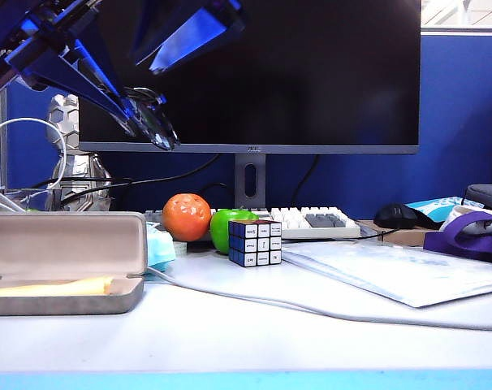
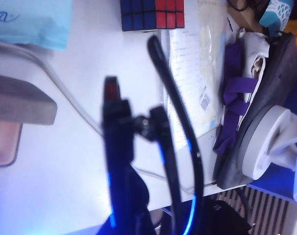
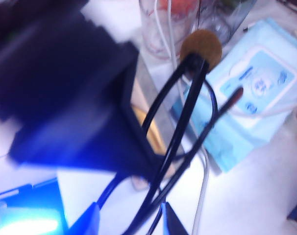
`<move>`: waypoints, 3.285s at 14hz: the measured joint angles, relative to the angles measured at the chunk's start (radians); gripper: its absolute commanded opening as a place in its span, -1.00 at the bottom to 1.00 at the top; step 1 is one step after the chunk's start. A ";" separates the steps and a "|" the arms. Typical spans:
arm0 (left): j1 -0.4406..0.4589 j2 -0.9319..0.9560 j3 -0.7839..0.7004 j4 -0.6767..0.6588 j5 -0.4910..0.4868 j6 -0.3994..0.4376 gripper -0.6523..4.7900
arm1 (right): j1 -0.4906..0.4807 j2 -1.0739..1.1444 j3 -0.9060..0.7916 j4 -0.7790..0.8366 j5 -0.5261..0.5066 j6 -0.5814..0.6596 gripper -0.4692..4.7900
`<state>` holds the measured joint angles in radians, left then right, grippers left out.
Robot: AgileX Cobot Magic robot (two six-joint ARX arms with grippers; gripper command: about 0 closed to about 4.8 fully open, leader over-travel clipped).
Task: Pick up the glasses, fold the temples of the glasses, place the glasses into the glasses case, and finally close the glasses case.
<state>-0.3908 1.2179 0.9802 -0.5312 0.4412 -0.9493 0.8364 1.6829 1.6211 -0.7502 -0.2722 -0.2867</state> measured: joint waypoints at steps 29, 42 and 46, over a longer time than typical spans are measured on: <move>0.000 0.000 0.000 0.119 0.136 0.328 -0.78 | -0.041 0.002 0.001 -0.014 -0.038 0.137 -0.19; 0.005 0.000 -0.002 0.124 0.185 0.329 0.05 | -0.052 0.009 0.000 -0.034 -0.034 0.140 -0.79; 0.000 -0.010 -0.003 0.110 0.230 0.386 0.05 | -0.123 0.004 0.000 -0.026 -0.034 0.139 -0.82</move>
<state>-0.3912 1.2079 0.9775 -0.4210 0.6712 -0.5636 0.7132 1.6867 1.6215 -0.7757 -0.3058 -0.1478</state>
